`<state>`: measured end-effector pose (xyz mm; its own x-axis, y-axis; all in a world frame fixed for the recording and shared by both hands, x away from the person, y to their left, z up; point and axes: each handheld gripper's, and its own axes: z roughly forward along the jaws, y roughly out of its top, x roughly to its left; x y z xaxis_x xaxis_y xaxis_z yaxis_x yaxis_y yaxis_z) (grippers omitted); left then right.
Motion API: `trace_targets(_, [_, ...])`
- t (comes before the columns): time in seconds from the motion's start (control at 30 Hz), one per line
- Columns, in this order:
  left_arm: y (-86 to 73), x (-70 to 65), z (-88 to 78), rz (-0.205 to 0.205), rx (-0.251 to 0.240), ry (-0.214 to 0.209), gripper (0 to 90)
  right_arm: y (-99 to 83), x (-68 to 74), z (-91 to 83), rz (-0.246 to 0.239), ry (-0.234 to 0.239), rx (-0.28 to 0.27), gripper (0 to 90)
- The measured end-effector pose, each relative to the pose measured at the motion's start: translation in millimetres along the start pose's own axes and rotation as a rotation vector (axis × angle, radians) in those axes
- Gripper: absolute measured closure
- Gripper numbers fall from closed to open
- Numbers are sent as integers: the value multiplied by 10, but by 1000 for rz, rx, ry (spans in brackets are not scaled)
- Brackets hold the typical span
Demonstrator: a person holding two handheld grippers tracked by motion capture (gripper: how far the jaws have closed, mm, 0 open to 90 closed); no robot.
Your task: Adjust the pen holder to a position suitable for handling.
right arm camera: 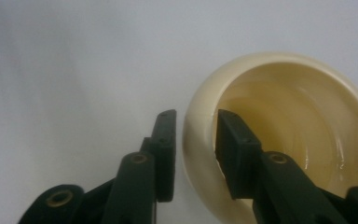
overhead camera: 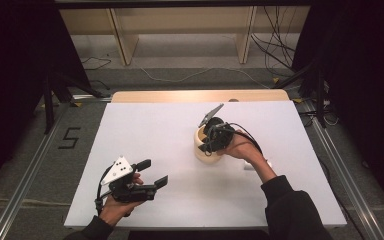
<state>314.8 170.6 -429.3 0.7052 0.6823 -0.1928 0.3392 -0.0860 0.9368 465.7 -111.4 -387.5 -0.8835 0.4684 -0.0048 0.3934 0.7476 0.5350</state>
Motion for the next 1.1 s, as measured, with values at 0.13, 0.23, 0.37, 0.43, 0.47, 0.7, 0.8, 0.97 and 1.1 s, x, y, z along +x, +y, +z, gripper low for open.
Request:
trace_targets(0.13, [-1, -3, 2, 1, 2, 1, 156, 12, 6, -84, -7, 1, -35, 587])
trace_targets(0.23, [-1, -4, 3, 1, 2, 0, 156, 24, 6, -170, -4, 3, -65, 537])
trace_targets(0.37, [-2, -2, 3, 1, 1, 0, 156, 20, -8, -281, 1, -9, -96, 483])
trace_targets(0.43, [-1, -2, 2, 1, 3, 1, 156, 4, -22, -323, -1, -14, -104, 460])
trace_targets(0.47, [-2, -2, 3, 1, 2, 1, 156, -5, -31, -344, 0, -19, -110, 449])
trace_targets(0.7, [-4, -1, 7, -1, 1, 2, 155, -99, -75, -527, 24, -38, -145, 393])
trace_targets(0.8, [-3, 1, 5, -1, 2, 2, 156, -159, -98, -595, 20, -49, -147, 374])
trace_targets(0.97, [-5, 2, 8, -1, 4, 3, 155, -278, -134, -692, 38, -63, -155, 355])
trace_targets(1.1, [-6, 3, 11, -2, 5, 4, 155, -404, -172, -738, 52, -74, -157, 342])
